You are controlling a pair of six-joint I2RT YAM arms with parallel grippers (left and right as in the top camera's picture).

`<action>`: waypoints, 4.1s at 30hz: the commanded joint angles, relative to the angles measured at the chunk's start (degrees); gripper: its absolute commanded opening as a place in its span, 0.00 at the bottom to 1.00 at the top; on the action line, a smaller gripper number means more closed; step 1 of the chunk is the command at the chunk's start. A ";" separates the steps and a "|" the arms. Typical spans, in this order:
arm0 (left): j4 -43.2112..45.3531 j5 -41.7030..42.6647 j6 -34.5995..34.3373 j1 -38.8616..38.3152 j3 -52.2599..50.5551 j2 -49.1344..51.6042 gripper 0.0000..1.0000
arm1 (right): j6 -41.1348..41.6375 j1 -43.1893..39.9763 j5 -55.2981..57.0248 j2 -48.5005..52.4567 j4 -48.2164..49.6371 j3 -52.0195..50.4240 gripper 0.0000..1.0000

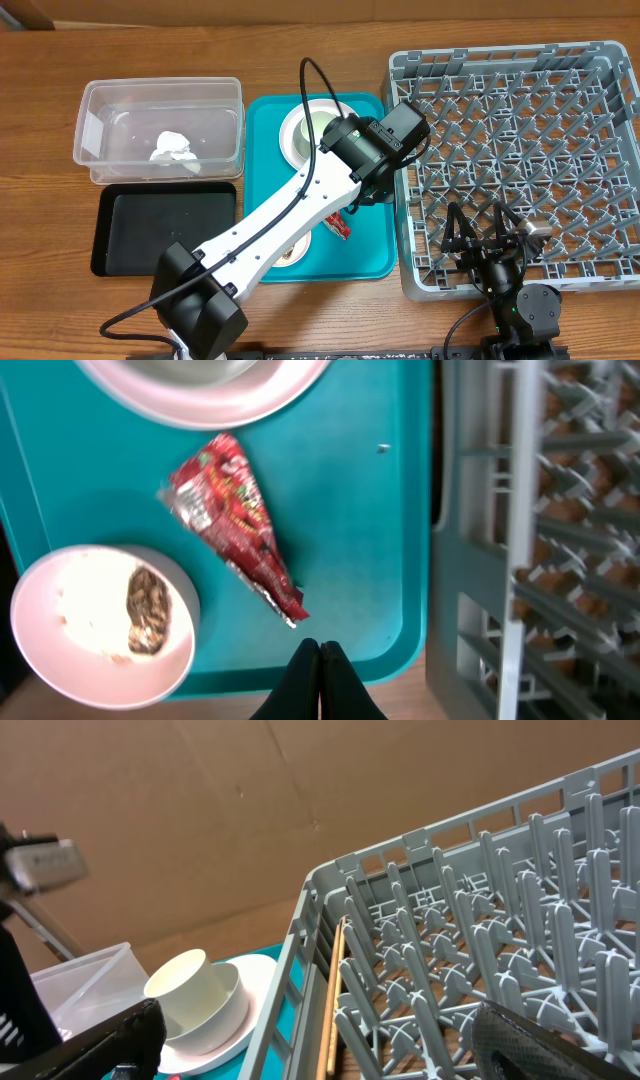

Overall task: Sort waste into correct bins and load items into the dishwasher
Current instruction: 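Move the left gripper back over the red snack wrapper, then lower the left gripper and grasp the red snack wrapper, then carry the wrapper to the clear bin and release it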

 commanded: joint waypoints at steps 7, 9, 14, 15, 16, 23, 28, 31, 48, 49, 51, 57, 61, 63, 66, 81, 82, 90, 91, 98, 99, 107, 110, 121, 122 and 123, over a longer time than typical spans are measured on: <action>3.69 -3.02 -19.02 -0.13 -10.73 1.29 0.19 | 0.44 0.37 0.39 -0.46 0.28 -0.59 1.00; 5.05 -3.02 -19.02 -0.13 -12.20 1.29 0.41 | 0.44 0.37 0.39 -0.46 0.28 -0.59 1.00; 7.76 -3.06 -19.04 -0.13 -13.97 1.29 0.67 | 0.44 0.37 0.39 -0.46 0.28 -0.59 1.00; 8.20 -3.06 -19.04 -0.13 -14.16 1.31 0.69 | 0.44 0.37 0.39 -0.46 0.28 -0.59 1.00; 9.16 -3.04 -19.04 -0.13 -14.69 1.31 0.70 | 0.44 0.37 0.39 -0.46 0.28 -0.59 1.00; 10.27 -2.36 -21.73 -0.13 -15.87 1.57 0.63 | 0.44 0.37 0.39 -0.46 0.28 -0.59 1.00; 10.40 -2.38 -22.25 -0.15 -15.87 1.57 0.51 | 0.44 0.37 0.39 -0.46 0.28 -0.59 1.00; 10.38 -2.40 -22.64 -0.52 -15.91 1.57 0.49 | 0.44 0.37 0.39 -0.46 0.28 -0.59 1.00; 15.74 -0.37 -23.69 -1.99 -23.52 1.57 0.53 | 0.44 0.37 0.39 -0.46 0.28 -0.59 1.00; 16.28 -0.11 -23.67 -1.99 -24.15 1.57 0.53 | 0.44 0.37 0.39 -0.46 0.28 -0.59 1.00; 16.94 0.68 -23.69 -1.99 -25.11 1.57 0.53 | 0.44 0.37 0.39 -0.46 0.28 -0.59 1.00; 19.15 0.63 -23.69 -2.01 -26.80 1.57 0.54 | 0.44 0.37 0.39 -0.46 0.28 -0.59 1.00; 20.98 0.66 -23.69 -2.01 -28.15 1.57 0.54 | 0.44 0.37 0.39 -0.46 0.28 -0.59 1.00; 21.57 0.66 -23.69 -2.01 -28.72 1.57 0.52 | 0.44 0.37 0.39 -0.46 0.28 -0.59 1.00; 21.79 0.66 -23.69 -1.99 -28.85 1.57 0.49 | 0.44 0.37 0.39 -0.46 0.28 -0.59 1.00; 22.23 0.66 -23.67 -1.99 -28.87 1.57 0.28 | 0.44 0.37 0.39 -0.46 0.28 -0.59 1.00; 22.23 0.66 -23.65 -1.99 -28.87 1.57 0.26 | 0.44 0.37 0.39 -0.46 0.28 -0.59 1.00; 22.14 2.49 -21.00 -1.99 -28.83 1.53 0.04 | 0.44 0.37 0.39 -0.46 0.31 -0.59 1.00; 21.92 3.06 -20.87 -1.99 -28.76 1.53 0.04 | 0.44 0.37 0.39 -0.46 0.28 -0.59 1.00; 18.88 3.58 -20.33 -1.99 -26.03 0.55 0.04 | 0.44 0.37 0.39 -0.46 0.28 -0.59 1.00; 18.36 3.41 -19.78 -1.99 -25.27 0.44 0.04 | 0.44 0.37 0.39 -0.46 0.28 -0.59 1.00; 9.46 -4.44 -18.49 -1.88 -15.04 -0.28 0.04 | 0.44 0.37 0.39 -0.46 0.28 -0.59 1.00; 4.70 -10.08 -18.49 -0.79 -9.29 -0.31 0.04 | 0.44 0.37 0.39 -0.46 0.28 -0.59 1.00; 3.85 -5.44 -12.76 16.70 -1.14 -0.33 0.04 | 0.44 0.37 0.39 -0.46 0.28 -0.59 1.00; 4.46 -3.56 -11.74 19.17 -1.14 -0.31 0.04 | 0.44 0.37 0.39 -0.46 0.28 -0.59 1.00; 4.87 -2.08 -11.13 21.53 -1.16 -0.31 0.04 | 0.44 0.37 0.39 -0.46 0.28 -0.59 1.00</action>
